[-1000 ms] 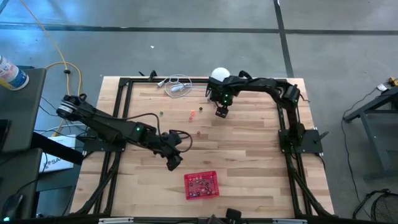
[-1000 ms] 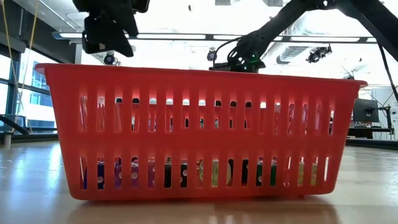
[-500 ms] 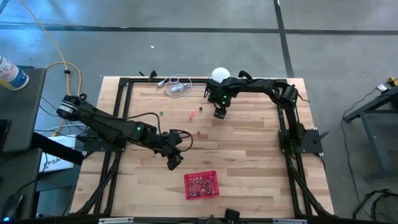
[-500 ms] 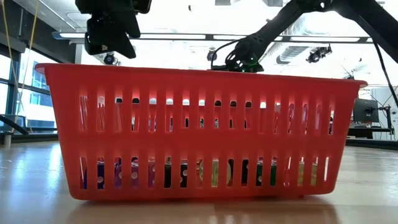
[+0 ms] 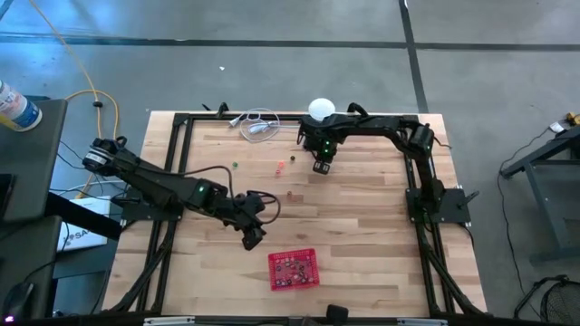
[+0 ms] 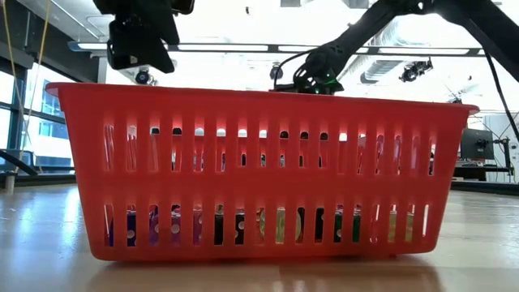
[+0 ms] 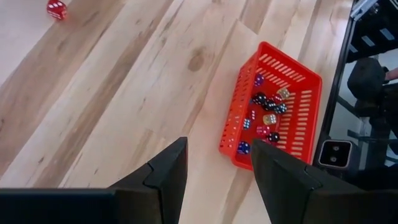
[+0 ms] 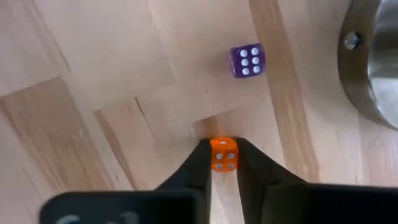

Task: Pick & Place Dice
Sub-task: Put the orange dice into the red bin

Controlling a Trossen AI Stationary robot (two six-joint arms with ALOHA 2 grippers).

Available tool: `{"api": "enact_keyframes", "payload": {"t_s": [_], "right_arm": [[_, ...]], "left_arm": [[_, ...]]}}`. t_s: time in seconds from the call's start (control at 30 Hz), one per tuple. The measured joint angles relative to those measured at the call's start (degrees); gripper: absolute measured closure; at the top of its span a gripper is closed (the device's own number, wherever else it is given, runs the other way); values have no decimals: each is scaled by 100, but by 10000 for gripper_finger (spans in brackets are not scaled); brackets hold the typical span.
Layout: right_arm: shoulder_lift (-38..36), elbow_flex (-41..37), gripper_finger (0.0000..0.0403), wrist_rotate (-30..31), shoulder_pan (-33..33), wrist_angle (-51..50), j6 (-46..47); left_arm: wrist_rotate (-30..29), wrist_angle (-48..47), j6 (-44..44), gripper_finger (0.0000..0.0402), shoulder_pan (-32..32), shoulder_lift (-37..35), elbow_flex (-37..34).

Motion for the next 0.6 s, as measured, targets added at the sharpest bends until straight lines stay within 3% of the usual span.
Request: {"api": "enact_keyframes", "payload": {"t_s": [0.27, 0.47, 0.6], "right_arm": [[-146, -13, 378, 573, 341, -353, 325], [-1173, -15, 378, 969, 1164, -980, 1310], [-2119, -9, 378, 738, 2206, -901, 2317]], "left_arm": [[1, 47, -77, 233, -227, -2, 0], [184, 36, 240, 233, -375, -2, 0], [766, -29, 298, 233, -543, -2, -4]]}}
